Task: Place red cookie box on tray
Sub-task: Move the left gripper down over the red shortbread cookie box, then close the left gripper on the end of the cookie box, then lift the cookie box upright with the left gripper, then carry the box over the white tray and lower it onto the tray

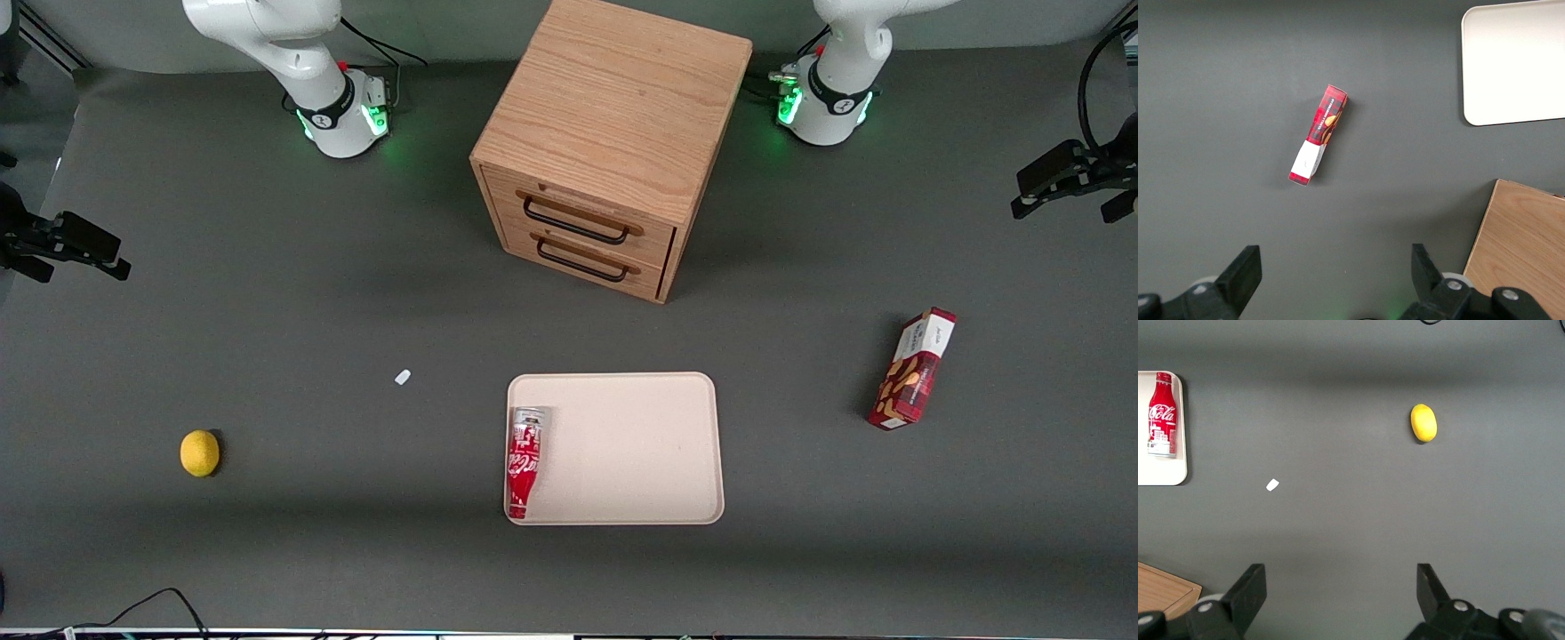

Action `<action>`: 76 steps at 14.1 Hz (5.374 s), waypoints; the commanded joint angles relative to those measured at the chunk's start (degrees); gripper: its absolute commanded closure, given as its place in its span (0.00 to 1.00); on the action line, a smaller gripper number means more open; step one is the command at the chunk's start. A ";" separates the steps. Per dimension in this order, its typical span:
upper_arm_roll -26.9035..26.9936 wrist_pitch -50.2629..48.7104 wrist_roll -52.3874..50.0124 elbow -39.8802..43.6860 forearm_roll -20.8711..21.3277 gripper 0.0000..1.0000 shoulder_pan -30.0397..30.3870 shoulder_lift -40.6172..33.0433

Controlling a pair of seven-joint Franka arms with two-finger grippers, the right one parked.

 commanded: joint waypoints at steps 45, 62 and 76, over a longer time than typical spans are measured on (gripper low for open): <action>2.33 58.80 17.27 -31.63 6.24 1.00 1.62 24.38; -3.38 15.91 -20.66 12.11 3.34 1.00 -12.77 30.15; -1.10 37.00 -39.95 20.67 9.58 1.00 -27.21 54.51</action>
